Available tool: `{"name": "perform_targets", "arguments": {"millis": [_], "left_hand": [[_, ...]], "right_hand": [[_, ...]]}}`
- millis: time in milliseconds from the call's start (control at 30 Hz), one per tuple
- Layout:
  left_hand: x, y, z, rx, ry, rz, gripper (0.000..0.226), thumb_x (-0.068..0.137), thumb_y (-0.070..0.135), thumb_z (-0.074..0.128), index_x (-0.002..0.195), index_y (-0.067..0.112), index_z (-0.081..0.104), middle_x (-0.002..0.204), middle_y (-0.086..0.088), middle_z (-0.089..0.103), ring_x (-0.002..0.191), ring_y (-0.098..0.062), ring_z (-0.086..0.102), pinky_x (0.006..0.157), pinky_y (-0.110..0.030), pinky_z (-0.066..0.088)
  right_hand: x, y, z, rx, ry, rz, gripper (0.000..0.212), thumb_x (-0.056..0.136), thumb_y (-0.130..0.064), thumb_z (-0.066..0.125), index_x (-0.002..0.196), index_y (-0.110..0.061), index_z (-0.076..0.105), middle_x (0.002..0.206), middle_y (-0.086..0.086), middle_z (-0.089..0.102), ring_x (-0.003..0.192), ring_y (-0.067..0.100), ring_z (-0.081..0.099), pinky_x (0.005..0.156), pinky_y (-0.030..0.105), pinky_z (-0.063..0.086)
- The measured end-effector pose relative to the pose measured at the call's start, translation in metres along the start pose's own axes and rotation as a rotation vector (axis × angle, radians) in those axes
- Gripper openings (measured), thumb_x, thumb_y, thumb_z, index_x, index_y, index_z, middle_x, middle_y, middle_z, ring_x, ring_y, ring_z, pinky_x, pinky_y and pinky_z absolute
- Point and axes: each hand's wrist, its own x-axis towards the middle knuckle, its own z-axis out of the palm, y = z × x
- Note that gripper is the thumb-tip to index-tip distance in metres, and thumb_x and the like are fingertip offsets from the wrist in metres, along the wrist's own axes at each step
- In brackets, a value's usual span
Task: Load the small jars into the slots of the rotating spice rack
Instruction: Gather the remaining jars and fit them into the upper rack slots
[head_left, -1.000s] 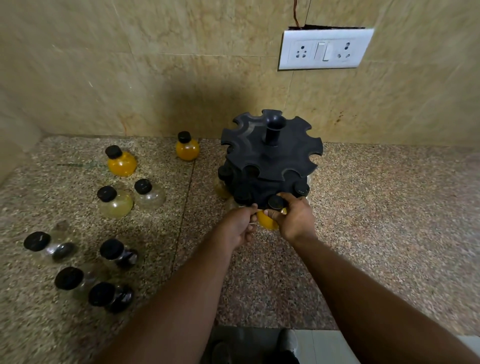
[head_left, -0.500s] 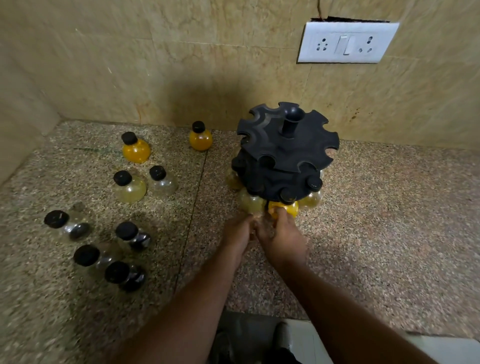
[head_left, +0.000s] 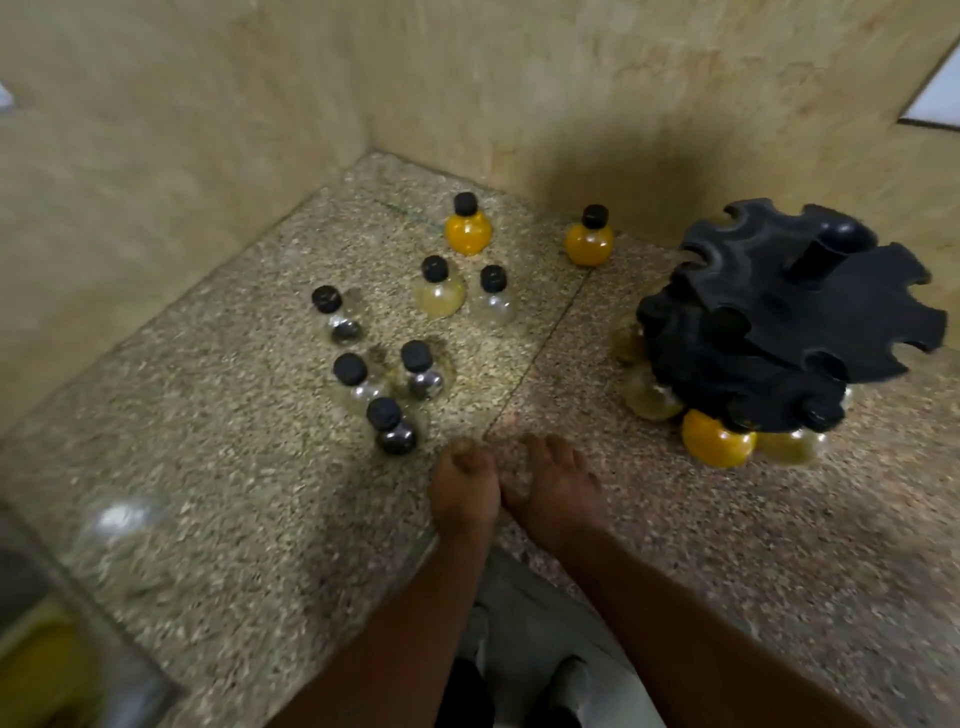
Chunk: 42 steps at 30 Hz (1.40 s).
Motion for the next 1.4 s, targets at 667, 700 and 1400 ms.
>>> {"name": "perform_targets", "arguments": {"millis": [667, 700, 1400], "left_hand": [[0.055, 0.0, -0.094, 0.119, 0.165, 0.362, 0.061, 0.079, 0.055, 0.073, 0.13, 0.025, 0.058, 0.124, -0.002, 0.05, 0.101, -0.013, 0.05, 0.076, -0.032, 0.041], [0.058, 0.0, -0.095, 0.126, 0.15, 0.383, 0.058, 0.079, 0.055, 0.072, 0.127, 0.025, 0.06, 0.122, -0.001, 0.05, 0.101, -0.015, 0.053, 0.076, -0.032, 0.042], [0.0, 0.093, 0.015, 0.202, -0.452, 0.929, 0.045, 0.077, 0.046, 0.078, 0.112, 0.024, 0.061, 0.105, 0.005, 0.064, 0.094, -0.011, 0.06, 0.073, -0.025, 0.045]], "right_hand": [[0.019, -0.066, 0.04, -0.101, -0.139, 0.157, 0.105, 0.078, -0.083, 0.051, 0.158, -0.041, -0.002, 0.169, 0.009, -0.015, 0.153, 0.046, -0.008, 0.114, 0.074, 0.004], [0.019, -0.067, 0.041, -0.103, -0.142, 0.159, 0.105, 0.078, -0.083, 0.051, 0.159, -0.041, -0.002, 0.169, 0.009, -0.015, 0.153, 0.046, -0.008, 0.114, 0.074, 0.003], [-0.008, 0.016, -0.085, 0.944, 0.681, 0.415, 0.036, 0.099, -0.041, 0.06, 0.126, -0.018, 0.063, 0.088, -0.02, 0.063, 0.084, 0.0, 0.061, 0.079, 0.024, 0.042]]}}
